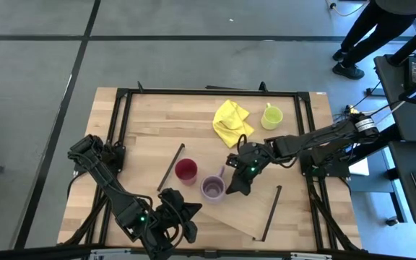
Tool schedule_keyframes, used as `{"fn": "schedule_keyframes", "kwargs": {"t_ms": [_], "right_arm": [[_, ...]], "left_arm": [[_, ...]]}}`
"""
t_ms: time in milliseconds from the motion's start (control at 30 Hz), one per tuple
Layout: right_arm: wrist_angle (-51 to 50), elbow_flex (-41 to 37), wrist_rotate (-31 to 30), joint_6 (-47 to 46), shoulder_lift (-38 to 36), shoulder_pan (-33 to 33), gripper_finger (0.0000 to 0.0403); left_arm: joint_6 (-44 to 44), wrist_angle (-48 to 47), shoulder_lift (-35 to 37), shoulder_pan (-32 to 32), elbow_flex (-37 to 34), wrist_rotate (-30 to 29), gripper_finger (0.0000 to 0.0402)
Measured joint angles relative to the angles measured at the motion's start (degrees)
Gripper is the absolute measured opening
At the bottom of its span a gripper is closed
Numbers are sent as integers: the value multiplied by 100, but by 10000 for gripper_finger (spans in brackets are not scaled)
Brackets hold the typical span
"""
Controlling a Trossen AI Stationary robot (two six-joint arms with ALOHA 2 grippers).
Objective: Stack small to large cups/mugs on shelf
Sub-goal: Adjust the purple mug on the shelf, then put the yellow mug on the shelf
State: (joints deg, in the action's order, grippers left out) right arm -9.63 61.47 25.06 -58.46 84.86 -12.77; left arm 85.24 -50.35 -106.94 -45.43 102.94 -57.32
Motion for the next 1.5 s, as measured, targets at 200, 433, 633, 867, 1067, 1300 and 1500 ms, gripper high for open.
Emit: {"fn": "schedule_keyframes", "kwargs": {"t_ms": [200,433,633,867,1067,1300,1500], "right_arm": [[53,0,-65,27,17,108,5],[96,0,-110,131,19,212,5],[107,0,-149,169,19,216,5],[201,0,115,210,19,218,5],[1342,0,698,415,17,319,17],[2911,4,2339,398,8,591,24],[4518,4,1943,561,-118,714,17]], "left_arm": [[15,26,0,0,0,0,0],[19,28,2,0,0,0,0],[21,28,2,0,0,0,0],[26,28,2,0,0,-2,0],[5,164,2,2,0,-3,0],[-470,663,2,4,0,-5,0],[-1279,1271,89,43,-2,-48,0]]}}
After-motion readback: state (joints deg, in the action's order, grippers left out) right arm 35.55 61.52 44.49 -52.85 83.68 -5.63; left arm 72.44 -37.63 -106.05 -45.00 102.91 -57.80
